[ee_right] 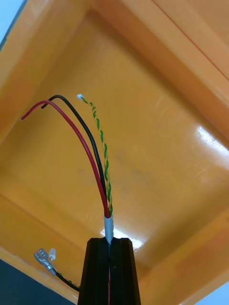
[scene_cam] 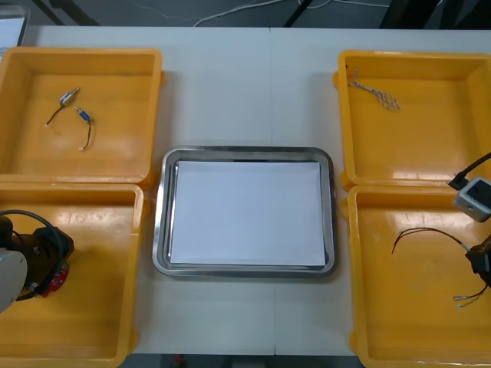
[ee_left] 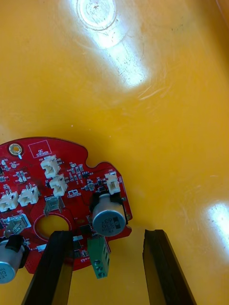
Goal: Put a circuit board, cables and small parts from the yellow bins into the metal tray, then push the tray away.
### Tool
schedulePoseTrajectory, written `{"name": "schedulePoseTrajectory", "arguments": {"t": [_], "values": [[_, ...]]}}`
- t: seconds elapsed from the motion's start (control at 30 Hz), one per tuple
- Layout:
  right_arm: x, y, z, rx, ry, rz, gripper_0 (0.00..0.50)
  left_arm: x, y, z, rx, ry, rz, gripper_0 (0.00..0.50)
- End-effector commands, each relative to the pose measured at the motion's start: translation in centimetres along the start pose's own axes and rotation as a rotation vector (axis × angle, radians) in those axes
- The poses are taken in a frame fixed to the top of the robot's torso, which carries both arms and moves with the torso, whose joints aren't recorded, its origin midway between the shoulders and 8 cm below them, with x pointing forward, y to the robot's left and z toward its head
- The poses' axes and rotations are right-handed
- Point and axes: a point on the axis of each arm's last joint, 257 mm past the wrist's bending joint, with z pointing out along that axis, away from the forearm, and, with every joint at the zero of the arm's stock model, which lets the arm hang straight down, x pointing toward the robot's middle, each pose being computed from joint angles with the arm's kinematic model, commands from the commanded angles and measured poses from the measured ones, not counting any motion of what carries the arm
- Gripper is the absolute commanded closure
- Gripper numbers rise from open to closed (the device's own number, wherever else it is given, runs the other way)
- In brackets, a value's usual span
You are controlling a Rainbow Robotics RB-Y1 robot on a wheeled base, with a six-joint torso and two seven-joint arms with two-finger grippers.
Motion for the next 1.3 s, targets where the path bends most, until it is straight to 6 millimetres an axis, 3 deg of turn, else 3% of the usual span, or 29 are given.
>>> {"name": "schedulePoseTrajectory", "arguments": {"t": [0.03,0.6,0.63,0.67,0.7,0.73,0.77,0.8,1.13,1.3], "values": [[-1.5,-0.4,-1.3,0.023,-0.053,0.034,0.500,1.3,0.9,0.3,-0.014,0.013,0.003,0.079],[-1.6,-0.2,-1.2,0.017,-0.053,0.054,0.500,2.5,0.8,0.5,-0.023,0.020,0.005,0.079],[-1.6,-0.2,-1.2,0.017,-0.053,0.054,0.500,2.6,0.8,0.5,-0.023,0.022,0.005,0.093],[-1.6,-0.2,-1.2,0.017,-0.053,0.054,0.500,2.5,0.8,0.5,-0.022,0.021,0.006,0.149],[-1.6,-0.2,-1.2,0.017,-0.053,0.054,0.500,2.6,0.8,0.6,-0.023,0.022,0.008,0.245],[-1.6,-0.2,-1.2,0.017,-0.053,0.054,0.500,2.6,0.8,0.5,-0.023,0.022,0.008,0.299],[-1.6,-0.2,-1.2,0.017,-0.053,0.054,0.500,2.6,0.8,0.5,-0.023,0.022,0.008,0.429],[-1.6,-0.2,-1.2,0.017,-0.053,0.054,0.500,2.6,0.8,0.5,-0.023,0.022,0.008,0.498],[-1.6,-0.2,-1.2,0.017,-0.053,0.054,0.500,2.6,0.8,0.5,-0.022,0.022,0.021,0.500],[-1.6,-0.2,-1.2,0.017,-0.053,0.054,0.500,1.9,0.8,-0.5,-0.030,0.008,0.052,0.500]]}}
